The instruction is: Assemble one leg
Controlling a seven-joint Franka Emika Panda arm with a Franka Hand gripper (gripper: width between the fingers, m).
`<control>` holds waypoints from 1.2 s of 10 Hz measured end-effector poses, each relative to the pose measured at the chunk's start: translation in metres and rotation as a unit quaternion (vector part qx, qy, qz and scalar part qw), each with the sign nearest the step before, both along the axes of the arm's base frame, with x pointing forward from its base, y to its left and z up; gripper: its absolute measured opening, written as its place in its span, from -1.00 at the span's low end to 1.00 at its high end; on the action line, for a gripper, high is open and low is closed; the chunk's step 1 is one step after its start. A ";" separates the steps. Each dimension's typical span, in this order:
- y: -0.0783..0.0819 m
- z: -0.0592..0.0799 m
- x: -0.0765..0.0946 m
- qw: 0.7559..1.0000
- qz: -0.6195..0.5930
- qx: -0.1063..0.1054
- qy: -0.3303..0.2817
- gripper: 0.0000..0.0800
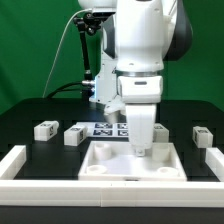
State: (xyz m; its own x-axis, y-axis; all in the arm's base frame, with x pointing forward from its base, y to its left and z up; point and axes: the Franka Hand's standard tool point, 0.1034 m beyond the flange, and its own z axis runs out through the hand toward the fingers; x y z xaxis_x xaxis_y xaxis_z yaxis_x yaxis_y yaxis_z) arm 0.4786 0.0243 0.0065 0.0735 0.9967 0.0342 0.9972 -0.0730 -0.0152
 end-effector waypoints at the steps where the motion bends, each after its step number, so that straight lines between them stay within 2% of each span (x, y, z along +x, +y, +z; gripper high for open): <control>1: 0.016 0.000 -0.001 1.000 0.007 -0.002 0.003 -0.85; 5: 0.022 0.000 -0.001 1.000 0.016 -0.002 0.004 -0.85; 8: 0.047 0.001 0.001 0.999 0.034 0.008 0.004 -0.85; 10: 0.055 0.000 0.011 0.999 0.037 0.013 -0.001 -0.85; 12: 0.059 -0.001 0.012 1.000 0.028 0.011 0.010 -0.85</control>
Offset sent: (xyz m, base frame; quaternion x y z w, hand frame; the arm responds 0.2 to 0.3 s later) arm 0.0000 0.0000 0.0000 0.0000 0.0000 0.0000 1.0000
